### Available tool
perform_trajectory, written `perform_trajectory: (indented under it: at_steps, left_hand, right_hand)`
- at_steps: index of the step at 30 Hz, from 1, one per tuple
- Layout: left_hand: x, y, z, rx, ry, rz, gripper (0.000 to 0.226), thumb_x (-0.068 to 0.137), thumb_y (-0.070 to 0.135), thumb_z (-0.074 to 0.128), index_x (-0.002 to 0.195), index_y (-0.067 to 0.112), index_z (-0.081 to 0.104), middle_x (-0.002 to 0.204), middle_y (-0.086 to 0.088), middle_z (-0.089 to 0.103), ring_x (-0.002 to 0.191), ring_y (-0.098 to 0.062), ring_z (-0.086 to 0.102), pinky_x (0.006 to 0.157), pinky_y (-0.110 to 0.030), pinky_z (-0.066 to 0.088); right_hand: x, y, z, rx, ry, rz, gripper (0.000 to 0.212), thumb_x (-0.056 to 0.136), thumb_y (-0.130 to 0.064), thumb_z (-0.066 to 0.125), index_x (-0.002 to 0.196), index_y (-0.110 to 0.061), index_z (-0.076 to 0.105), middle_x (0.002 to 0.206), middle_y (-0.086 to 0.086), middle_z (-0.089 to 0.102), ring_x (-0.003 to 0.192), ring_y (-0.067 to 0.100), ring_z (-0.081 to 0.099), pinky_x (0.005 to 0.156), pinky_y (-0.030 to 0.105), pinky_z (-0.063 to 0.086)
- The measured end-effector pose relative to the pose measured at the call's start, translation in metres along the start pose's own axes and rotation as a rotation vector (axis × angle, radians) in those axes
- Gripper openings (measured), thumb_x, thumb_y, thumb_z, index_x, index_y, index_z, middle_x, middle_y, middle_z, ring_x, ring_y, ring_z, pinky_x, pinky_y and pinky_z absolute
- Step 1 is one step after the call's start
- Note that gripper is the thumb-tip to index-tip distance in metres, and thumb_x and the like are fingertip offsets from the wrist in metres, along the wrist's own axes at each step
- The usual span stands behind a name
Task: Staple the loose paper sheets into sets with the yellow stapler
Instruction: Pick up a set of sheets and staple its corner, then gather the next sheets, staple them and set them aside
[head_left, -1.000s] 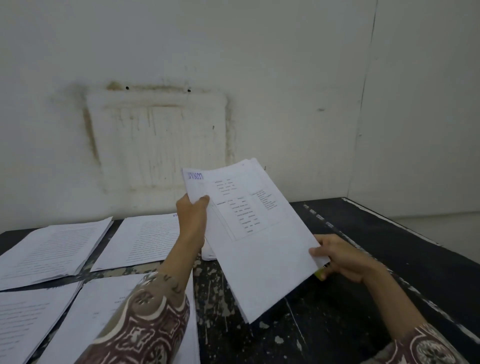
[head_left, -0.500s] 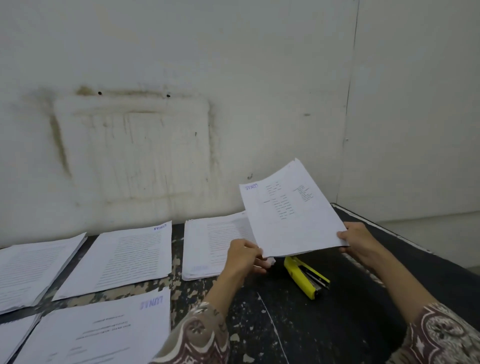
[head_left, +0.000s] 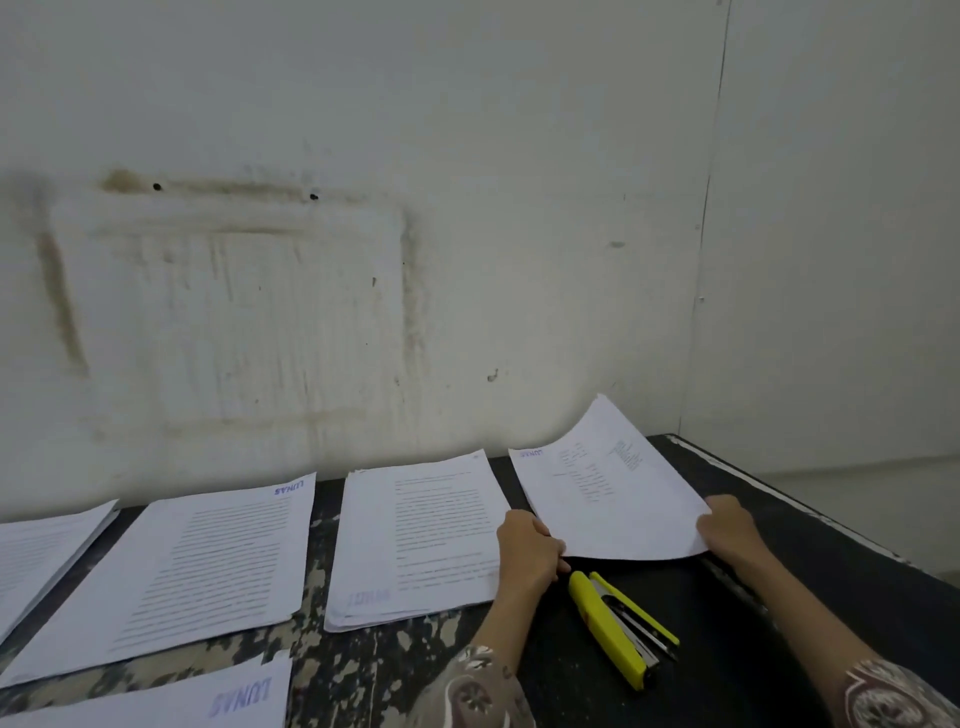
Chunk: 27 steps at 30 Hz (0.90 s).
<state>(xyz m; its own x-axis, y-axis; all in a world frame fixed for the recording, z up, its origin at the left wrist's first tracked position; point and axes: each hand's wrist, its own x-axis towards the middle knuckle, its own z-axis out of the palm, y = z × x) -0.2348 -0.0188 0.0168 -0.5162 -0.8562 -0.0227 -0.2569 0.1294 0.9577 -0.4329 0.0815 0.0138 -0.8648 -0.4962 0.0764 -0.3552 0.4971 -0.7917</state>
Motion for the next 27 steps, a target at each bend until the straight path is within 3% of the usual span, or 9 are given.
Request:
perform_trajectory:
  at_steps: [4, 8, 10, 12, 14, 17, 22, 27]
  left_hand:
    - [0.01, -0.002, 0.004, 0.034, -0.004, 0.009, 0.012, 0.084, -0.004, 0.057, 0.082, 0.003, 0.048, 0.081, -0.022, 0.058, 0.024, -0.005, 0.047, 0.029, -0.012, 0.032]
    - [0.012, -0.006, -0.001, 0.071, -0.015, -0.003, 0.012, 0.084, 0.0, 0.058, 0.073, 0.001, 0.054, 0.053, -0.01, 0.059, 0.027, -0.008, 0.047, 0.033, -0.016, 0.04]
    - [0.013, -0.006, -0.006, 0.049, -0.019, 0.005, 0.021, 0.086, 0.002, 0.056, 0.064, 0.0, 0.056, 0.047, -0.006, 0.059, 0.036, -0.015, 0.053, 0.036, -0.019, 0.044]
    - [0.013, -0.005, -0.016, -0.004, 0.001, 0.019, 0.03, 0.087, 0.001, 0.054, 0.057, 0.002, 0.053, 0.041, -0.002, 0.058, 0.037, -0.017, 0.056, 0.035, -0.019, 0.043]
    - [0.011, -0.001, -0.027, -0.04, 0.019, 0.021, 0.023, 0.088, 0.002, 0.053, 0.066, 0.0, 0.053, 0.05, -0.005, 0.059, 0.033, -0.011, 0.055, 0.034, -0.018, 0.041]
    - [0.006, 0.004, -0.048, -0.042, 0.056, 0.042, 0.009, 0.089, 0.005, 0.053, 0.084, -0.002, 0.055, 0.068, -0.012, 0.062, 0.043, -0.013, 0.06, 0.04, -0.02, 0.044]
    - [-0.01, 0.004, -0.089, 0.012, 0.129, 0.107, 0.01, 0.091, 0.008, 0.052, 0.087, 0.002, 0.058, 0.074, -0.01, 0.063, 0.057, -0.017, 0.062, 0.047, -0.021, 0.05]
    - [-0.029, -0.018, -0.135, 0.239, 0.228, 0.232, 0.011, 0.09, 0.013, 0.053, 0.085, 0.005, 0.058, 0.083, -0.011, 0.065, 0.072, -0.019, 0.062, 0.063, -0.028, 0.052]
  right_hand:
    - [0.005, -0.003, 0.011, -0.169, 0.033, -0.033, 0.011, 0.085, 0.002, 0.037, 0.082, -0.003, 0.047, 0.091, 0.015, 0.05, 0.084, 0.03, 0.051, 0.069, 0.033, 0.039]
    - [0.005, -0.005, 0.016, -0.451, 0.084, -0.07, 0.019, 0.089, -0.007, 0.042, 0.071, -0.012, 0.039, 0.104, 0.015, 0.053, 0.097, 0.029, 0.051, 0.082, 0.034, 0.041]
    - [0.003, -0.005, 0.017, -0.551, 0.118, -0.074, 0.007, 0.09, -0.01, 0.042, 0.089, -0.01, 0.048, 0.118, 0.016, 0.05, 0.111, 0.029, 0.046, 0.092, 0.035, 0.038]
    - [0.003, -0.003, 0.019, -0.619, 0.153, -0.079, 0.015, 0.09, -0.011, 0.041, 0.103, -0.008, 0.05, 0.123, 0.017, 0.046, 0.115, 0.03, 0.042, 0.095, 0.036, 0.035]
    - [0.002, -0.007, 0.02, -0.618, 0.186, -0.122, 0.016, 0.091, -0.012, 0.042, 0.105, -0.007, 0.049, 0.122, 0.017, 0.046, 0.113, 0.03, 0.043, 0.094, 0.035, 0.037]
    - [-0.006, -0.025, 0.023, -0.491, 0.183, -0.187, 0.008, 0.09, -0.012, 0.044, 0.094, -0.007, 0.049, 0.116, 0.017, 0.049, 0.107, 0.029, 0.044, 0.089, 0.035, 0.038]
    - [-0.033, -0.063, 0.035, -0.296, 0.158, -0.307, 0.021, 0.091, -0.014, 0.048, 0.103, -0.001, 0.058, 0.115, 0.019, 0.051, 0.11, 0.032, 0.045, 0.089, 0.037, 0.038]
    - [-0.075, -0.089, 0.06, -0.206, 0.021, -0.372, 0.023, 0.092, -0.022, 0.05, 0.099, -0.002, 0.06, 0.113, 0.016, 0.053, 0.113, 0.03, 0.045, 0.092, 0.037, 0.039]
